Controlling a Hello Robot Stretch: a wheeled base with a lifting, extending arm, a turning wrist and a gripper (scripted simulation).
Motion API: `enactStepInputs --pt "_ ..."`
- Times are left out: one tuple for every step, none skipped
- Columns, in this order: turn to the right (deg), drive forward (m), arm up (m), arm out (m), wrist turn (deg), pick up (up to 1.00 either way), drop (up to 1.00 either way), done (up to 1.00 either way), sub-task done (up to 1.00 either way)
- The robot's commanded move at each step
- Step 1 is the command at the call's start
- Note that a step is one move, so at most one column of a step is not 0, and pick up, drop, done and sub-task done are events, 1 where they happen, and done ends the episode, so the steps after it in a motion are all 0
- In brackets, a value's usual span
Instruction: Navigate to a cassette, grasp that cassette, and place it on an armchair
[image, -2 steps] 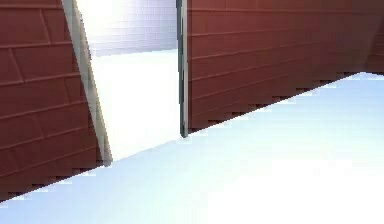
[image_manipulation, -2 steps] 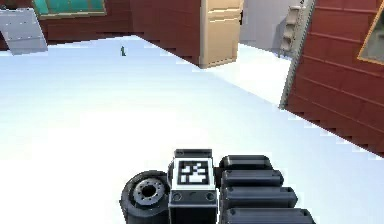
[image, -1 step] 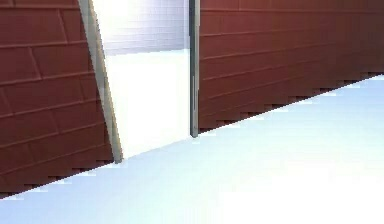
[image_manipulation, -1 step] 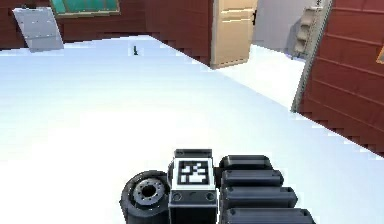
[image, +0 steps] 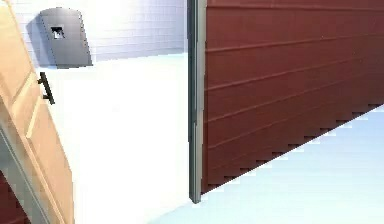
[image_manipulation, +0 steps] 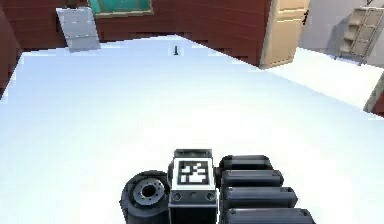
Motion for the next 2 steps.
enactStepInputs --pt "0.0 1.0 0.0 0.0 0.0 0.0 0.0 0.0 0.0" --pt "-9.0 0.0 0.0 0.0 0.0 0.0 0.0 0.0 0.0"
